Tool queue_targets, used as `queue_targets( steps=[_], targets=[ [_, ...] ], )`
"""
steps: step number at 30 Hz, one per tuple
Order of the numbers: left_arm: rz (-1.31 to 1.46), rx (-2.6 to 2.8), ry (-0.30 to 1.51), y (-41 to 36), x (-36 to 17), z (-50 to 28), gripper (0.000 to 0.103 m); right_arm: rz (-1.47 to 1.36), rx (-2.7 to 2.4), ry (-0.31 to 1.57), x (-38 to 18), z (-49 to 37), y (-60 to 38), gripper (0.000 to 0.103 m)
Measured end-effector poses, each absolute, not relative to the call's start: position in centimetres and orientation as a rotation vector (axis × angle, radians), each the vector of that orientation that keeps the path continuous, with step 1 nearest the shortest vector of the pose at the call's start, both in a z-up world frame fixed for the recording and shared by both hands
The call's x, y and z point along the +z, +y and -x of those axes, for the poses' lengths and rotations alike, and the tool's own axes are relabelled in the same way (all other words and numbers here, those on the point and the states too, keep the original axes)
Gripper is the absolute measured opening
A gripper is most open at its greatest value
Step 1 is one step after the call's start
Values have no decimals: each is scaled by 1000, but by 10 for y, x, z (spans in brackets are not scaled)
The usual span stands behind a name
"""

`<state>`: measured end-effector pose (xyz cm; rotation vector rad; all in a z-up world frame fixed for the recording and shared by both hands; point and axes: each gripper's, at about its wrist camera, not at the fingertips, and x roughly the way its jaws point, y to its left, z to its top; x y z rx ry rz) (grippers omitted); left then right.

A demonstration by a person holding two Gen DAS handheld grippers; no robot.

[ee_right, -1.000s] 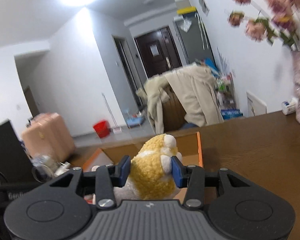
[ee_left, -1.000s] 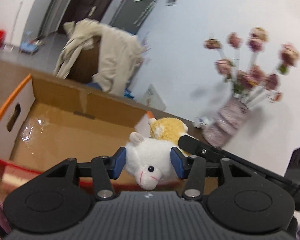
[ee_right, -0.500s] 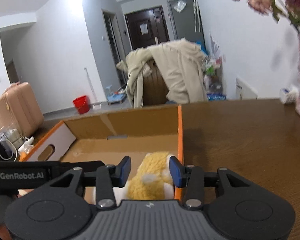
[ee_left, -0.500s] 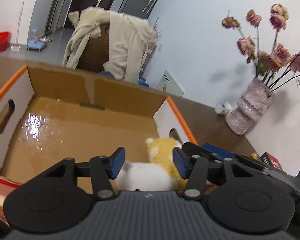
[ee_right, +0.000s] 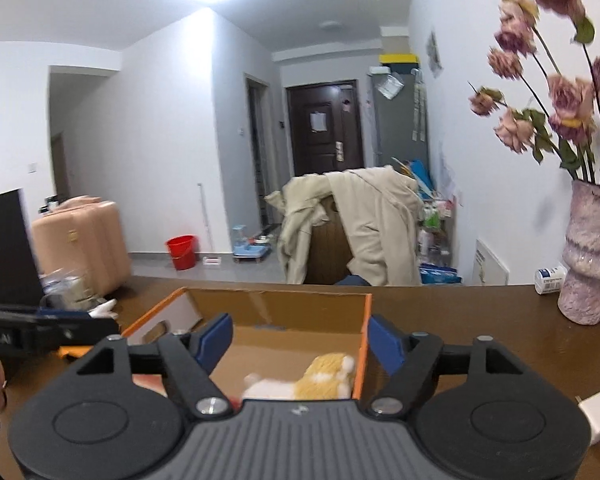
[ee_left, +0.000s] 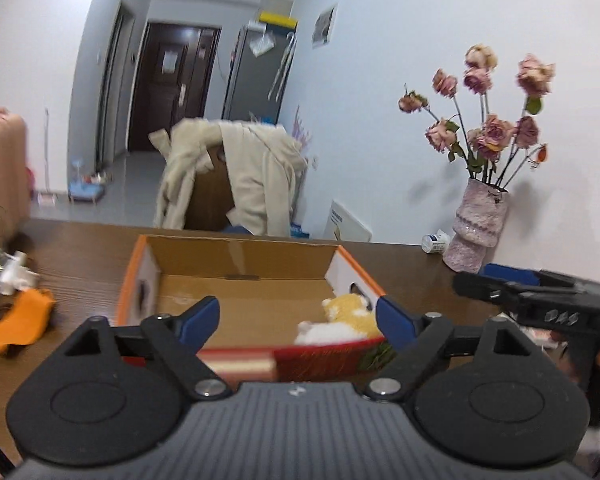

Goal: Organize soft objects
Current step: 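Move the left gripper back to the pile and close on the purple burlap pouch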

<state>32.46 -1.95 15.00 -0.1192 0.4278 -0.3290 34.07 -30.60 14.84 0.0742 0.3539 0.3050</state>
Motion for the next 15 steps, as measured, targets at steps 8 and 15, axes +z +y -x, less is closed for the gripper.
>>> queue_targets(
  steps=[8,15],
  targets=[
    [46,-182,294,59,113,-210,100,-90,372,260,135,-225,-297,88],
    [151,-154,329,105,59,-136,103,-41,377,214,83,-140,-272,98]
  ],
)
